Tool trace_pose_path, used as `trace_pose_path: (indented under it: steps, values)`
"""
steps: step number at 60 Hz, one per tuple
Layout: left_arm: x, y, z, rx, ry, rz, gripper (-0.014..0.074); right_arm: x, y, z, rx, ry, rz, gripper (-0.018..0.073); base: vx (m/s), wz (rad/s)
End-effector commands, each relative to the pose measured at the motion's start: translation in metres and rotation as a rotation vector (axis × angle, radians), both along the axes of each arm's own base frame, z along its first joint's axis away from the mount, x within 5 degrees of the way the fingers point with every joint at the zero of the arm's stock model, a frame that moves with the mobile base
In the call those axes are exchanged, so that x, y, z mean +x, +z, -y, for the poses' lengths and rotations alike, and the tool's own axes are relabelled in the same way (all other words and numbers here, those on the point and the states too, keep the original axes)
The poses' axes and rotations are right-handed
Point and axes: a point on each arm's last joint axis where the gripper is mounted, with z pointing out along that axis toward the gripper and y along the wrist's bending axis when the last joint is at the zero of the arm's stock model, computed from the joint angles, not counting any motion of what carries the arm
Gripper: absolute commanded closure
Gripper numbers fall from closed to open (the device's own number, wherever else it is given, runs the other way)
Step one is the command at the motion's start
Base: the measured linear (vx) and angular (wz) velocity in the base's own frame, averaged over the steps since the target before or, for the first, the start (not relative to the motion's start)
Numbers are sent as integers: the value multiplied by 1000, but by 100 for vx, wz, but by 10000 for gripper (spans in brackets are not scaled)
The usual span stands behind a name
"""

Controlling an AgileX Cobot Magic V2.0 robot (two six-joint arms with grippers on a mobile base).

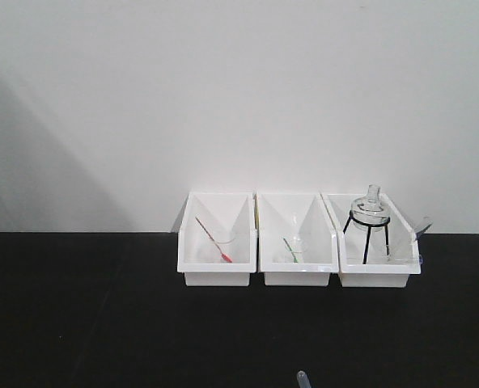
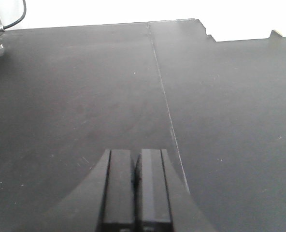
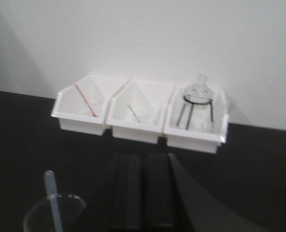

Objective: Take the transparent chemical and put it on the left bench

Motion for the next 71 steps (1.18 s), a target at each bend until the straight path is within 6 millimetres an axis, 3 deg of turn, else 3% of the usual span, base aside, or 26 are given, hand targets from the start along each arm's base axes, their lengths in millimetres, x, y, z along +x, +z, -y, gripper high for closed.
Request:
trace_pose_path:
  steps: [1, 7, 12, 18, 71]
  values:
    - [-1, 3, 0, -14, -1, 81, 600, 2, -5, 7, 41, -102, 76, 566, 0, 0]
    - [-1, 3, 0, -14, -1, 81, 600, -1, -35, 13, 40, -171, 72, 566, 0, 0]
    - [-1, 3, 0, -14, -1, 81, 600, -8, -72, 14, 50, -186, 91, 566, 0, 0]
    - [-1, 3, 0, -14, -1, 81, 600, -15, -95, 13, 67, -181, 112, 566, 0, 0]
    - [-1, 3, 0, -14, -1, 81, 600, -20, -95, 14, 88, -188, 131, 566, 0, 0]
